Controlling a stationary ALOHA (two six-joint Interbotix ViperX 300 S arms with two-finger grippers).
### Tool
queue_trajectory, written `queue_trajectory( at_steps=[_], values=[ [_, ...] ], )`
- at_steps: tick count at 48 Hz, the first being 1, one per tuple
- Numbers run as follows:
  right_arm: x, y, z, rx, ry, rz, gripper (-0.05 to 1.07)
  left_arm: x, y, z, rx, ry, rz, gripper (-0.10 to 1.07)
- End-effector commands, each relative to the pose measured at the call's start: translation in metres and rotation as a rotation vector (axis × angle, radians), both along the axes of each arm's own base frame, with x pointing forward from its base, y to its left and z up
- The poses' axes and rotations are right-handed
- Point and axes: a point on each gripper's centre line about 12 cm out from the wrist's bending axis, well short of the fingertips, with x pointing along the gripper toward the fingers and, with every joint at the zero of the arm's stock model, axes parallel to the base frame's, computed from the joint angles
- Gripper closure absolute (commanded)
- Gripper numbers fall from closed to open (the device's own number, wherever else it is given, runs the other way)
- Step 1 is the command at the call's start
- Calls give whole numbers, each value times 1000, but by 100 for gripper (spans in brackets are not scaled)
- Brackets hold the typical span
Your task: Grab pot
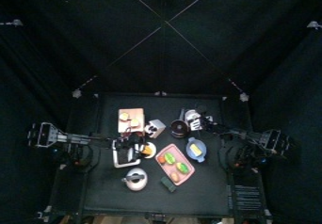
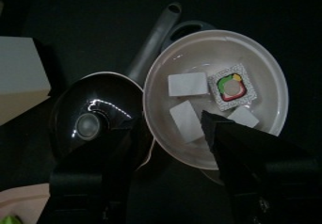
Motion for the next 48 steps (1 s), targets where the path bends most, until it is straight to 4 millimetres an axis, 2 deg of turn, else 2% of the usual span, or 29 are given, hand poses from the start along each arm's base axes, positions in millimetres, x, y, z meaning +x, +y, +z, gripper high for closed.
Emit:
queue_trajectory(
  at_steps=[1,7,12,15,21,28,36,48],
  values=[
    [12,5,12,-13,-42,32,15,3,0,8,1,-27,0,1],
    [27,21,17,-1,-68,87,15,3,0,7,2,-26,-1,1],
    [43,43,18,-1,-74,174,16,4,1,8,1,-27,0,1],
    [51,48,19,0,-73,197,16,5,1,8,1,-27,1,1],
    [65,49,19,-11,-62,223,16,7,1,7,-1,-24,2,1],
    [73,40,11,-43,17,214,16,7,1,3,0,-14,1,1],
    [78,35,13,-71,86,181,16,7,1,1,0,-7,0,1],
    [77,33,3,-72,137,172,16,9,2,-1,0,-1,2,1]
  ],
)
